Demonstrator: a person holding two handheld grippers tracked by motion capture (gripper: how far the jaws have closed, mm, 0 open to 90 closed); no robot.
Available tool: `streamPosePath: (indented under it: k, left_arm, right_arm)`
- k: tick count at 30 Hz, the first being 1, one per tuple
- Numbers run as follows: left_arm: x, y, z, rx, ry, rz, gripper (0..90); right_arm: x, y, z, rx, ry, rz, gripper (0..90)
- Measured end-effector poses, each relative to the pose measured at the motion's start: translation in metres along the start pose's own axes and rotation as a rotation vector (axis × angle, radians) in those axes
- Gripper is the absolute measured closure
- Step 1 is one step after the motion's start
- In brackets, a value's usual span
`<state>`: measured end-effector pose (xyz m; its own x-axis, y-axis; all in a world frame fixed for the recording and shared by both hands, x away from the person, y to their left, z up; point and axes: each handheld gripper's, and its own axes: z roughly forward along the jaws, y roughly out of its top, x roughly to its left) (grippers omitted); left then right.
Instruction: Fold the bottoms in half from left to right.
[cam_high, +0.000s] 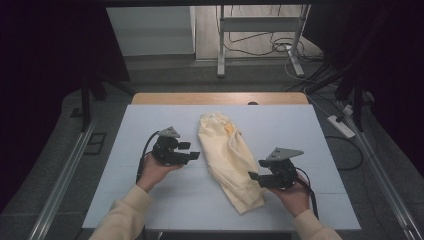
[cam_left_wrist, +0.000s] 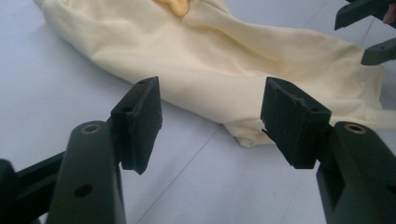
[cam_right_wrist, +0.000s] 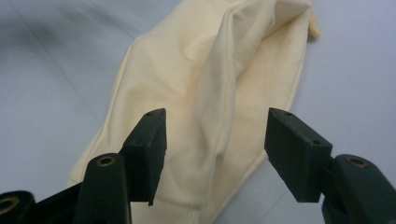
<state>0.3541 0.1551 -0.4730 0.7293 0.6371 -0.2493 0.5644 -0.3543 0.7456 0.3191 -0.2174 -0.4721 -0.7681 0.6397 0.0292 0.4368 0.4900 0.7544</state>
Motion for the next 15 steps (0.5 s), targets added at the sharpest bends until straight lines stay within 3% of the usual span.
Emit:
streamPosePath:
  k: [15]
  left_arm:
    - [0.001, -0.013, -0.005, 0.028, 0.018, -0.006, 37.1]
  right_arm:
    - [-0.005, 0.024, 0.045, 0.069, -0.014, -0.038, 42.7]
